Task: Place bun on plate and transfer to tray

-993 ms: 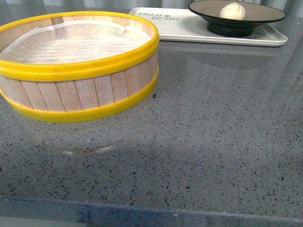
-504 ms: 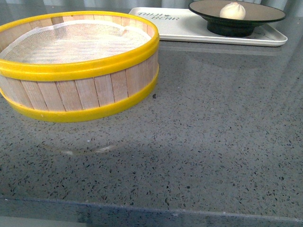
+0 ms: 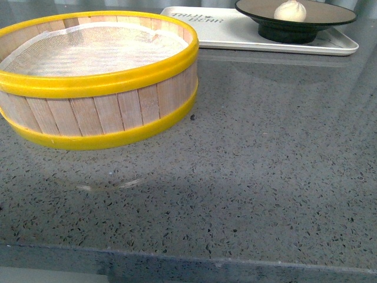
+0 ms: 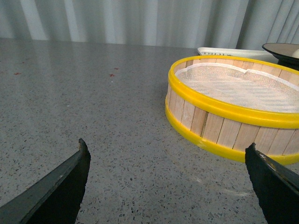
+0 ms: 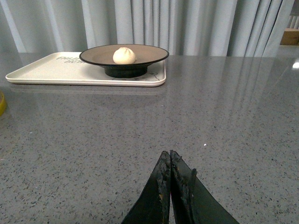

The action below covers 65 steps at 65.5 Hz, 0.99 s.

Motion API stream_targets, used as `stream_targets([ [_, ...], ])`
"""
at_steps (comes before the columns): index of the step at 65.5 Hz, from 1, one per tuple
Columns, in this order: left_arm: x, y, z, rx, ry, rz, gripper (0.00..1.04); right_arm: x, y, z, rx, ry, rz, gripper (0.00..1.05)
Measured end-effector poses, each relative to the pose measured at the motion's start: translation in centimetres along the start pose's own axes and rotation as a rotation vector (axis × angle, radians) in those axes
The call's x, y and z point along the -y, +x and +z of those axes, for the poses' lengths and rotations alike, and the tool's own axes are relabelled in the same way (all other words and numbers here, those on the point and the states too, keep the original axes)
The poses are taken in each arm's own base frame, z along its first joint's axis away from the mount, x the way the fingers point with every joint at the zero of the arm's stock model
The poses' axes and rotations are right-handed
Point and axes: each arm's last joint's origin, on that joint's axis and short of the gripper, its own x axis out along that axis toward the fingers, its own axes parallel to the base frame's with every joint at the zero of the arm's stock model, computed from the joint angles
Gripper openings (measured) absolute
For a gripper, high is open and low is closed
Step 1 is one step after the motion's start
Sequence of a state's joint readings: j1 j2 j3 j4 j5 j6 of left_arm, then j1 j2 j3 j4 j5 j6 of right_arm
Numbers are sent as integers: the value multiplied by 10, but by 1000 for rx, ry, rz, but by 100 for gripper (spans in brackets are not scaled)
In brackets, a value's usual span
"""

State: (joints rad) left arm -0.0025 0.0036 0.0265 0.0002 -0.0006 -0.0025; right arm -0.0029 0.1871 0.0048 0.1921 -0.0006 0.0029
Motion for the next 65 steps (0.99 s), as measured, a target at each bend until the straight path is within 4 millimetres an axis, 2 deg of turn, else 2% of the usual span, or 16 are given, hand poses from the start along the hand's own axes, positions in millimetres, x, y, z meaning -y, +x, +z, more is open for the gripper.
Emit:
stream_targets([
  [14,0,0,0,0,0,0,98,0,-11,-3,-16,0,0,2],
  [32,0,0,0,0,0,0,98,0,-12,-3,-7,-2,1,2],
  [65,0,0,0,0,0,0,98,0,-12,-3,-7,-2,0,83],
])
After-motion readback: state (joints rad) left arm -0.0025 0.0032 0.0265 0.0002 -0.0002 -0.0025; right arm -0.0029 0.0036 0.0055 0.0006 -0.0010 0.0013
